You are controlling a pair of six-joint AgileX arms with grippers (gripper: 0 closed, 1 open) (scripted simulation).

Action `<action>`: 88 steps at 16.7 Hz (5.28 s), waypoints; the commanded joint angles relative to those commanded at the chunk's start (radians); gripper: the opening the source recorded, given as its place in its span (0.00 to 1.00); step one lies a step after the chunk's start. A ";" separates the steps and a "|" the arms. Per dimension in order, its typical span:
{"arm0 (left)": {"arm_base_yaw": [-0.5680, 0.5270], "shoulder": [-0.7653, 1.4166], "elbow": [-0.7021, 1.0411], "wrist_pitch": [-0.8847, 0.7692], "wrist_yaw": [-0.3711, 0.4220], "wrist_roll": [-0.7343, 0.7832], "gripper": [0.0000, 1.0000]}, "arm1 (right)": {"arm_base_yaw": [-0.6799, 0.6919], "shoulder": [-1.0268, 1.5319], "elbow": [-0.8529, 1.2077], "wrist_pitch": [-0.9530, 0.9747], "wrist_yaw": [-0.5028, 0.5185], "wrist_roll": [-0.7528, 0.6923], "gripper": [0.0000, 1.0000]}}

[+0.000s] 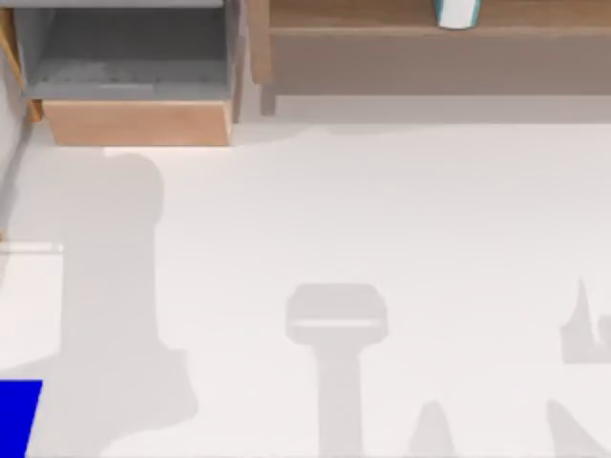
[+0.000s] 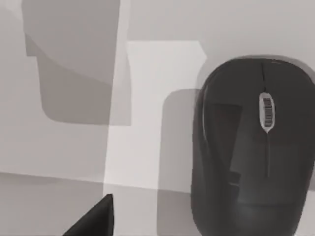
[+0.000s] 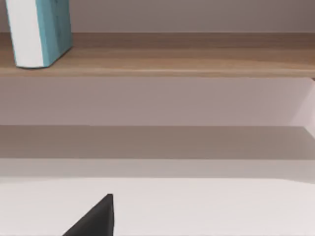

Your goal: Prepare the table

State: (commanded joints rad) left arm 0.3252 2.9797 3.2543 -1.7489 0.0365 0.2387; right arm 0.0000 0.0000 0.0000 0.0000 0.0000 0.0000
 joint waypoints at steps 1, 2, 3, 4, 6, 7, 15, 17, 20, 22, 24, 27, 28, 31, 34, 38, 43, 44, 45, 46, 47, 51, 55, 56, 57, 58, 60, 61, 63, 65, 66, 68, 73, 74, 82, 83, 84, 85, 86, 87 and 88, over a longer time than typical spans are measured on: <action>0.000 0.000 0.000 0.000 0.000 0.000 1.00 | 0.000 0.000 0.000 0.000 0.000 0.000 1.00; 0.000 0.000 0.000 0.000 0.000 0.000 1.00 | 0.000 0.000 0.000 0.000 0.000 0.000 1.00; 0.000 0.000 0.000 0.000 0.000 0.000 1.00 | 0.000 0.000 0.000 0.000 0.000 0.000 1.00; 0.003 0.000 -0.002 0.002 -0.001 -0.001 1.00 | 0.000 0.000 0.000 0.000 0.000 0.000 1.00; 0.005 -0.009 -0.012 0.002 -0.001 0.001 1.00 | 0.000 0.000 0.000 0.000 0.000 0.000 1.00; 0.007 -0.023 -0.028 0.003 -0.001 0.004 1.00 | 0.000 0.000 0.000 0.000 0.000 0.000 1.00; 0.016 -0.235 -0.377 0.138 -0.001 0.016 1.00 | 0.000 0.000 0.000 0.000 0.000 0.000 1.00; 0.014 -0.289 -0.494 0.203 -0.001 0.014 1.00 | 0.000 0.000 0.000 0.000 0.000 0.000 1.00; 0.013 -0.340 -0.657 0.312 -0.002 0.009 1.00 | 0.000 0.000 0.000 0.000 0.000 0.000 1.00; 0.011 -0.351 -0.740 0.384 -0.004 0.005 1.00 | 0.000 0.000 0.000 0.000 0.000 0.000 1.00; 0.007 -0.349 -0.796 0.444 -0.005 0.002 1.00 | 0.000 0.000 0.000 0.000 0.000 0.000 1.00; 0.000 -0.344 -0.822 0.478 -0.005 -0.001 1.00 | 0.000 0.000 0.000 0.000 0.000 0.000 1.00; 0.000 -0.344 -0.822 0.478 -0.005 -0.001 1.00 | 0.000 0.000 0.000 0.000 0.000 0.000 1.00; 0.000 -0.344 -0.822 0.478 -0.005 -0.001 0.92 | 0.000 0.000 0.000 0.000 0.000 0.000 1.00; 0.000 -0.344 -0.822 0.478 -0.005 -0.001 0.70 | 0.000 0.000 0.000 0.000 0.000 0.000 1.00; 0.000 -0.344 -0.822 0.478 -0.005 -0.001 0.40 | 0.000 0.000 0.000 0.000 0.000 0.000 1.00; 0.000 -0.344 -0.822 0.478 -0.005 -0.001 0.02 | 0.000 0.000 0.000 0.000 0.000 0.000 1.00; 0.000 -0.344 -0.822 0.478 -0.005 -0.001 0.00 | 0.000 0.000 0.000 0.000 0.000 0.000 1.00; 0.000 -0.344 -0.822 0.478 -0.005 -0.001 0.00 | 0.000 0.000 0.000 0.000 0.000 0.000 1.00; 0.000 -0.344 -0.822 0.478 -0.005 -0.001 0.00 | 0.000 0.000 0.000 0.000 0.000 0.000 1.00; 0.000 -0.344 -0.822 0.478 -0.005 -0.001 0.00 | 0.000 0.000 0.000 0.000 0.000 0.000 1.00; 0.000 -0.344 -0.822 0.478 -0.005 -0.001 0.00 | 0.000 0.000 0.000 0.000 0.000 0.000 1.00; 0.006 -0.367 -0.821 0.472 -0.004 0.004 0.00 | 0.000 0.000 0.000 0.000 0.000 0.000 1.00; 0.009 -0.388 -0.826 0.469 -0.001 0.009 0.00 | 0.000 0.000 0.000 0.000 0.000 0.000 1.00; 0.012 -0.416 -0.840 0.467 0.001 0.016 0.00 | 0.000 0.000 0.000 0.000 0.000 0.000 1.00; 0.014 -0.448 -0.859 0.468 0.004 0.024 0.00 | 0.000 0.000 0.000 0.000 0.000 0.000 1.00; 0.016 -0.533 -0.911 0.480 0.009 0.046 0.00 | 0.000 0.000 0.000 0.000 0.000 0.000 1.00; 0.015 -0.583 -0.941 0.490 0.012 0.058 0.00 | 0.000 0.000 0.000 0.000 0.000 0.000 1.00; 0.010 -0.690 -1.009 0.511 0.018 0.085 0.00 | 0.000 0.000 0.000 0.000 0.000 0.000 1.00; 0.001 -0.804 -1.089 0.533 0.026 0.111 0.00 | 0.000 0.000 0.000 0.000 0.000 0.000 1.00; -0.004 -0.861 -1.135 0.544 0.030 0.124 0.00 | 0.000 0.000 0.000 0.000 0.000 0.000 1.00; -0.014 -0.978 -1.239 0.569 0.036 0.146 0.00 | 0.000 0.000 0.000 0.000 0.000 0.000 1.00; -0.040 -1.258 -1.550 0.647 0.042 0.173 0.00 | 0.000 0.000 0.000 0.000 0.000 0.000 1.00; -0.045 -1.309 -1.620 0.663 0.041 0.172 0.00 | 0.000 0.000 0.000 0.000 0.000 0.000 1.00; -0.081 -1.615 -2.198 0.794 0.022 0.103 0.00 | 0.000 0.000 0.000 0.000 0.000 0.000 1.00; -0.085 -1.642 -2.264 0.810 0.018 0.090 0.00 | 0.000 0.000 0.000 0.000 0.000 0.000 1.00; -0.088 -1.665 -2.326 0.825 0.014 0.077 0.00 | 0.000 0.000 0.000 0.000 0.000 0.000 1.00; -0.091 -1.686 -2.385 0.840 0.010 0.064 0.00 | 0.000 0.000 0.000 0.000 0.000 0.000 1.00; -0.094 -1.704 -2.440 0.853 0.006 0.051 0.00 | 0.000 0.000 0.000 0.000 0.000 0.000 1.00; -0.096 -1.720 -2.491 0.865 0.002 0.039 0.00 | 0.000 0.000 0.000 0.000 0.000 0.000 1.00; -0.097 -1.733 -2.537 0.877 -0.002 0.027 0.00 | 0.000 0.000 0.000 0.000 0.000 0.000 1.00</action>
State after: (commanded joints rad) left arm 0.2284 1.2464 0.7169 -0.8723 0.0341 0.2660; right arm 0.0000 0.0000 0.0000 0.0000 0.0000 0.0000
